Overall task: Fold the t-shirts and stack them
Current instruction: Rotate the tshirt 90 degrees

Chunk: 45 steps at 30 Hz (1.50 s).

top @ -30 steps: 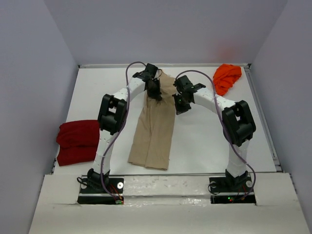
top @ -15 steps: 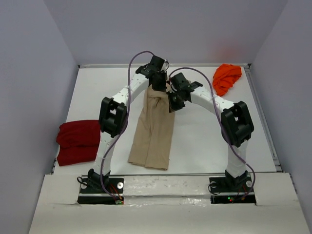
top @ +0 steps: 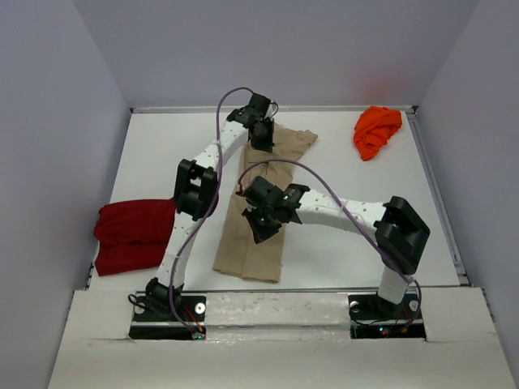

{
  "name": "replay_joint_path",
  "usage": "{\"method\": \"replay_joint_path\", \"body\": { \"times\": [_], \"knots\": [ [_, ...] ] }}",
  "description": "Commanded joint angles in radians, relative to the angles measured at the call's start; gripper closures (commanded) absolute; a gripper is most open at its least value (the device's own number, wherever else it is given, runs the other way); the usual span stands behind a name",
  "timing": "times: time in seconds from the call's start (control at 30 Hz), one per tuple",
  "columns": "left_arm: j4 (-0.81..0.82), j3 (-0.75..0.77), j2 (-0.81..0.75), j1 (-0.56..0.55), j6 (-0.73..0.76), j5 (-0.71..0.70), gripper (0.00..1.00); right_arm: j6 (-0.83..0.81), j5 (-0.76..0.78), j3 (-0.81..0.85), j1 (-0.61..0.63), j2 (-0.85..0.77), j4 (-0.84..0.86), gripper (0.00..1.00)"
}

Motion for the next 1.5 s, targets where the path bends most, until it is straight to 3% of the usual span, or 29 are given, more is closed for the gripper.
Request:
{"method": "replay_joint_path", "body": {
  "times": [0.0, 0.43, 0.6, 0.83, 1.13, 1.47],
  "knots": [
    [0.025, 0.003, 0.004, 0.008, -0.001, 0.034, 0.96, 0.076, 0.063, -0.036, 0.036, -0.003, 0.004, 1.00],
    [-0.018, 0.028, 0.079, 0.037, -0.041, 0.055, 0.96, 0.184, 0.094, -0.178, 0.119, -0.049, 0.046, 1.00],
    [-0.032, 0.012, 0.093, 0.048, -0.052, 0.058, 0.96, 0.208, 0.091, -0.318, 0.128, 0.036, 0.178, 1.00],
    [-0.035, -0.008, 0.113, 0.046, -0.042, 0.057, 0.96, 0.279, 0.121, -0.337, 0.160, 0.112, 0.200, 1.00],
    [-0.075, -0.061, 0.113, 0.069, -0.082, -0.009, 0.97, 0.470, 0.228, -0.444, 0.160, -0.046, 0.106, 1.00],
    [-0.021, -0.327, -0.056, 0.123, -0.127, -0.046, 0.97, 0.606, 0.256, -0.594, 0.160, -0.258, 0.036, 1.00]
  ]
}}
